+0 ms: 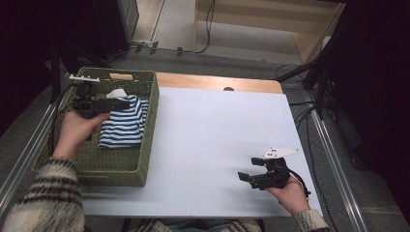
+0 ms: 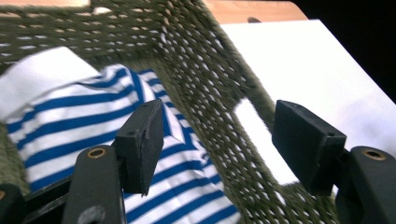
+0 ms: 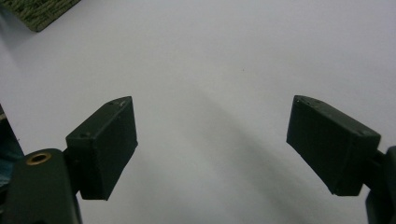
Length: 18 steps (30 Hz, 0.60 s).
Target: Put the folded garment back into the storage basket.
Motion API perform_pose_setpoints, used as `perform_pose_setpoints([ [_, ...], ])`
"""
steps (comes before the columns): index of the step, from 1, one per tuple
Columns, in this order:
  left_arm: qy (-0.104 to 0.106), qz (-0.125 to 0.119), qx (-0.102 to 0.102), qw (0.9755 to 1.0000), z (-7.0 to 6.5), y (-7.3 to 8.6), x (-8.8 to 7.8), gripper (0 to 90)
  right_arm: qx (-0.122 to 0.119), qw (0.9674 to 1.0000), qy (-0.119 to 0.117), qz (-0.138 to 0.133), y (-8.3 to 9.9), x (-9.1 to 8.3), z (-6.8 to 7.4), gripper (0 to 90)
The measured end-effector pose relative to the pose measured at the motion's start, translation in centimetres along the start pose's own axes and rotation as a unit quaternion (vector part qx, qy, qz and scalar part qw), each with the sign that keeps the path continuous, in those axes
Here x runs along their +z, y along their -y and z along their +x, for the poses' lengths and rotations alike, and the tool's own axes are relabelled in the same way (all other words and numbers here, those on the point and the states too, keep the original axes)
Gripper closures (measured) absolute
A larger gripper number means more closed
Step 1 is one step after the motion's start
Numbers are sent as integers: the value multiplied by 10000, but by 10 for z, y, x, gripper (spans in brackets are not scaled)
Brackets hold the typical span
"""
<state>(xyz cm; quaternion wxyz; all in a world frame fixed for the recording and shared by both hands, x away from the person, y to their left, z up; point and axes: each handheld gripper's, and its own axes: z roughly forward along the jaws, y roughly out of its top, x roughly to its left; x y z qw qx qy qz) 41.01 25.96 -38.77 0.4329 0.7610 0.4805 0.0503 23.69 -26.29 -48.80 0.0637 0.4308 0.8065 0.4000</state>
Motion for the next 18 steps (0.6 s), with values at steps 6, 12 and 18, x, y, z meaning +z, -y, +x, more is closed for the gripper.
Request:
perform_pose_setpoints([
  [6, 310, -80, 10, 9995, -13, 5, -3, 347, 5, 10000, -1, 11, 0, 0, 0, 146],
  [12, 433, -83, 133, 9989, -27, 12, -5, 347, 17, 10000, 12, 0, 0, 0, 0, 145],
  [18, 437, -120, 243, 9987, -36, 18, -6, 347, 1, 10000, 8, 2, 0, 0, 0, 146],
])
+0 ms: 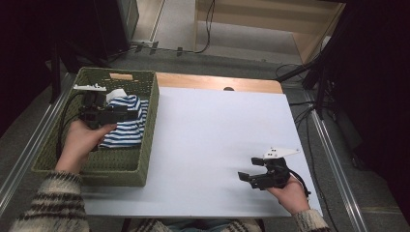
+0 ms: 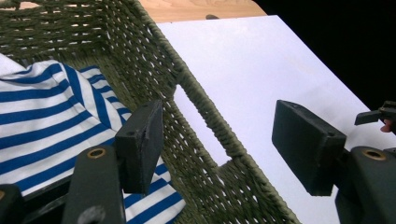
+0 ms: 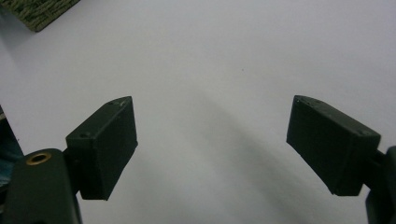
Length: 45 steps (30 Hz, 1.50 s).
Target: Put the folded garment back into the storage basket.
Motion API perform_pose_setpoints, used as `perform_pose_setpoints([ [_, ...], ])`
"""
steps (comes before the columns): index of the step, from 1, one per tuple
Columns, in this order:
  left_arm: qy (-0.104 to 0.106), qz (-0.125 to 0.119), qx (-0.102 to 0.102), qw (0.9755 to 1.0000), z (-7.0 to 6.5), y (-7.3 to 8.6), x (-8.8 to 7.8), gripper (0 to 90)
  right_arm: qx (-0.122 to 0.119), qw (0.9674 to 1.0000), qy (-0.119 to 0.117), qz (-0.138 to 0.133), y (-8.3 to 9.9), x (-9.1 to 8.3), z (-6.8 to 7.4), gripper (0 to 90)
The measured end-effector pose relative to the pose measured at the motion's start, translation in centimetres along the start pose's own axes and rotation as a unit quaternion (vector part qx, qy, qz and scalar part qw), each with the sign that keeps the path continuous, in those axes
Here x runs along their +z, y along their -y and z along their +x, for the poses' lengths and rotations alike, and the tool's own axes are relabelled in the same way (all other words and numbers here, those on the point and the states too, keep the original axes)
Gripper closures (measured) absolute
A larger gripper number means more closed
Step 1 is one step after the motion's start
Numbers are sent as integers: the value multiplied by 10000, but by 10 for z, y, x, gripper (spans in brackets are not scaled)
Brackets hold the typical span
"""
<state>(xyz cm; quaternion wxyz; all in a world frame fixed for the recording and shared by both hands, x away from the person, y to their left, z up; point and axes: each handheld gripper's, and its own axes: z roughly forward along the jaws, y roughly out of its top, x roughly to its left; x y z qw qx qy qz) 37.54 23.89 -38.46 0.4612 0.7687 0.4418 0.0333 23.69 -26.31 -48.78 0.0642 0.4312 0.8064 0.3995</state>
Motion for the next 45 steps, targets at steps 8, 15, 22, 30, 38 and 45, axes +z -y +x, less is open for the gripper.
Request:
perform_pose_setpoints([
  [8, 46, 11, 210, 9998, -14, 10, -2, 347, 40, 10000, 29, 1, 0, -1, -1, 146],
  [15, 126, 51, 265, 9996, -23, 17, -5, 347, 40, 10000, 26, -11, -1, 0, -1, 146],
  [22, 174, 85, 305, 9993, -33, 23, -9, 347, 44, 10000, 27, 0, -1, -1, -2, 145],
  [30, 204, 79, 364, 9991, -43, 33, -10, 346, 47, 10000, 15, -3, -2, -1, -2, 145],
  [38, 198, 54, 400, 9990, -48, 45, -13, 347, 65, 10000, 15, -5, -2, -1, -3, 145],
  [45, 149, 87, 485, 9987, -55, 57, -13, 346, 75, 10000, 30, -14, -3, -1, -3, 146],
])
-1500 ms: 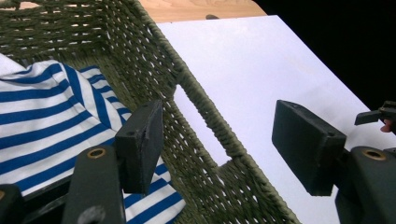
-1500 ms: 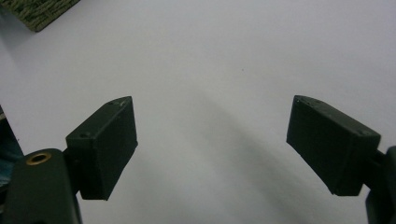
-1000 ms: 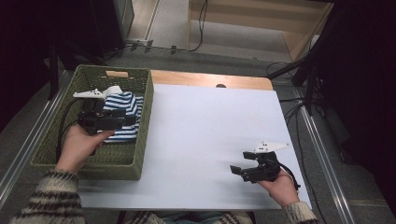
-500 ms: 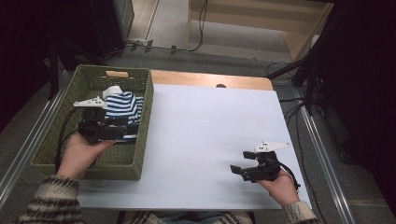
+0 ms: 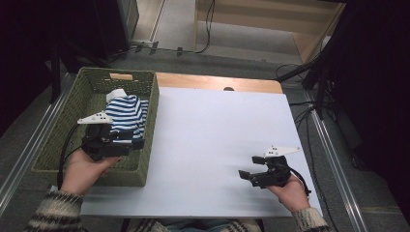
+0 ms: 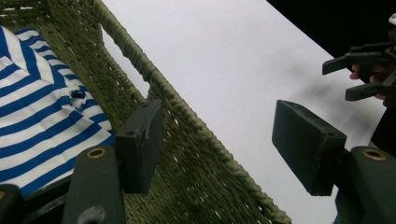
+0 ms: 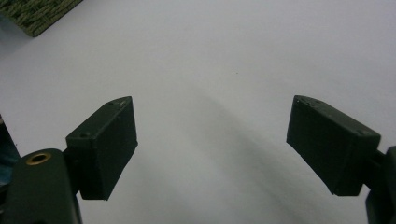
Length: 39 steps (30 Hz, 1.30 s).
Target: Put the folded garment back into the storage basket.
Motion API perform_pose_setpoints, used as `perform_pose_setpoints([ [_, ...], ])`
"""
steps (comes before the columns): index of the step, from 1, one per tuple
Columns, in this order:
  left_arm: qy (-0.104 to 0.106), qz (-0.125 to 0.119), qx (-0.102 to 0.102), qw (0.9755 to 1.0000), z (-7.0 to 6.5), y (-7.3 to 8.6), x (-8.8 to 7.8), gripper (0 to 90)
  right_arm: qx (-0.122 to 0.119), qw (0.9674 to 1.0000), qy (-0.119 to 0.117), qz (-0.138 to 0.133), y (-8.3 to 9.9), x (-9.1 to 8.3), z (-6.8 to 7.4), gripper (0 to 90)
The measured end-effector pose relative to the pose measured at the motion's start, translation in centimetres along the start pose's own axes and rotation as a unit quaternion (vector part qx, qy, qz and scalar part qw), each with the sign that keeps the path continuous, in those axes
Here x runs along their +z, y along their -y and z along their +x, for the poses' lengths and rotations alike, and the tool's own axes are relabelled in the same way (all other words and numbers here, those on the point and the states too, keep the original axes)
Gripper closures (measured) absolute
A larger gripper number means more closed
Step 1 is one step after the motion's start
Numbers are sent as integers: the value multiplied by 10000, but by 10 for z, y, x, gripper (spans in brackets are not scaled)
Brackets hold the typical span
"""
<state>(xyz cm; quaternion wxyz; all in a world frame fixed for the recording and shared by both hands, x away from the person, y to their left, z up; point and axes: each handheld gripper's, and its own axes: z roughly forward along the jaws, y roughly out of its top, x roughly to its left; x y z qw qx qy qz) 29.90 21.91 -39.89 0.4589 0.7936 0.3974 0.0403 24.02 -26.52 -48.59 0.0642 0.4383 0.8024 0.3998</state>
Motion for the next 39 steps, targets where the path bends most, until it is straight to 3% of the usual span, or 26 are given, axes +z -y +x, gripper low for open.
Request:
perform_pose_setpoints([
  [11, -75, 11, 16, 10000, -7, 13, -3, 347, 42, 10000, -8, -6, 0, -1, -1, 146],
  [18, -44, -90, -65, 9999, -5, 23, -6, 347, 52, 10000, -5, -8, 0, -1, -2, 146],
  [24, -14, -176, -106, 9998, -1, 25, -6, 347, 39, 10000, 3, -25, 0, -1, -2, 146],
  [39, 16, -78, -124, 9999, 1, 25, -4, 347, 58, 10000, -17, -29, 0, -2, -3, 146],
])
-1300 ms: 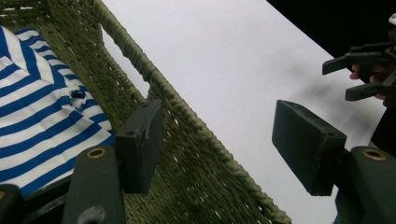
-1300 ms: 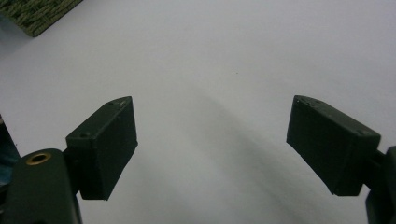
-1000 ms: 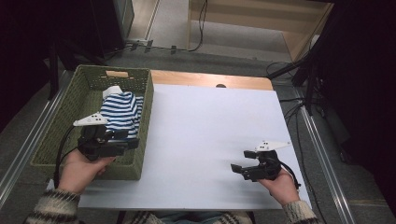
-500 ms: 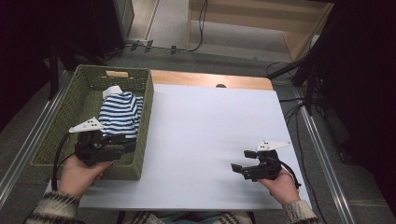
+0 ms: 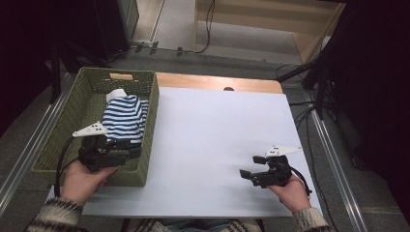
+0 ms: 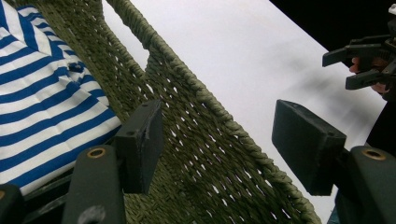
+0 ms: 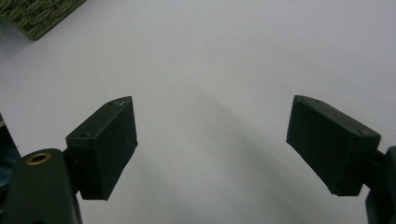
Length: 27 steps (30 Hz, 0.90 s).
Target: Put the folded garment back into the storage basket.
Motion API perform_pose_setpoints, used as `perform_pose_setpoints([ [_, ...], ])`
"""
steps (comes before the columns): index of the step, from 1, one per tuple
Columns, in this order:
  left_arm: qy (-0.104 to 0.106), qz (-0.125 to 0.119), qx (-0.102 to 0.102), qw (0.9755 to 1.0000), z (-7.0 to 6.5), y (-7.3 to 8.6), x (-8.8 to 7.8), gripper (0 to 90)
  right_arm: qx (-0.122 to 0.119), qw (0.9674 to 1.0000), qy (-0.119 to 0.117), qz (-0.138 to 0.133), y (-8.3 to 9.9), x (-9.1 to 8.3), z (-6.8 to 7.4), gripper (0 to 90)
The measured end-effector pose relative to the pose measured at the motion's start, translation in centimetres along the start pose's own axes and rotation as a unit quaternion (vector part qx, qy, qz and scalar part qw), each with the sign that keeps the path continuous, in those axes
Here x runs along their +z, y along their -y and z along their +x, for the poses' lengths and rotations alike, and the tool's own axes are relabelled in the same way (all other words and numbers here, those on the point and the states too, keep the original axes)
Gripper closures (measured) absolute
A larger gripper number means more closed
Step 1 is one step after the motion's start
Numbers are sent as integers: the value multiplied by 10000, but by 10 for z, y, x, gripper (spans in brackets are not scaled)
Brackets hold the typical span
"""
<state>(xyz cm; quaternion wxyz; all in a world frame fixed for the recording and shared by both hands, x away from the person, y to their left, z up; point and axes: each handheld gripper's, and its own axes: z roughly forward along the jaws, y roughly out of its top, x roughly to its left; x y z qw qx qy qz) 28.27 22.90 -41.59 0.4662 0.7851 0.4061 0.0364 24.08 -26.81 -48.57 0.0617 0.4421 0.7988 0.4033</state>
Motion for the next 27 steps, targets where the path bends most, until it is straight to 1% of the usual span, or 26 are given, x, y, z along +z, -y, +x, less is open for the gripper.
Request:
perform_pose_setpoints([
  [6, 19, 3, -19, 10000, 0, 0, 0, 347, 3, 10000, -7, 3, 0, 0, 0, 146],
  [11, 29, 58, -25, 10000, 1, 0, 1, 347, 0, 10000, -4, 3, 0, 0, 0, 146],
  [19, 80, 15, -85, 9999, 2, 0, 0, 347, -2, 10000, 0, 2, 0, 0, 0, 146],
  [27, 84, 41, -66, 9999, 2, 0, 0, 347, -1, 10000, -8, 3, 0, 0, 0, 146],
])
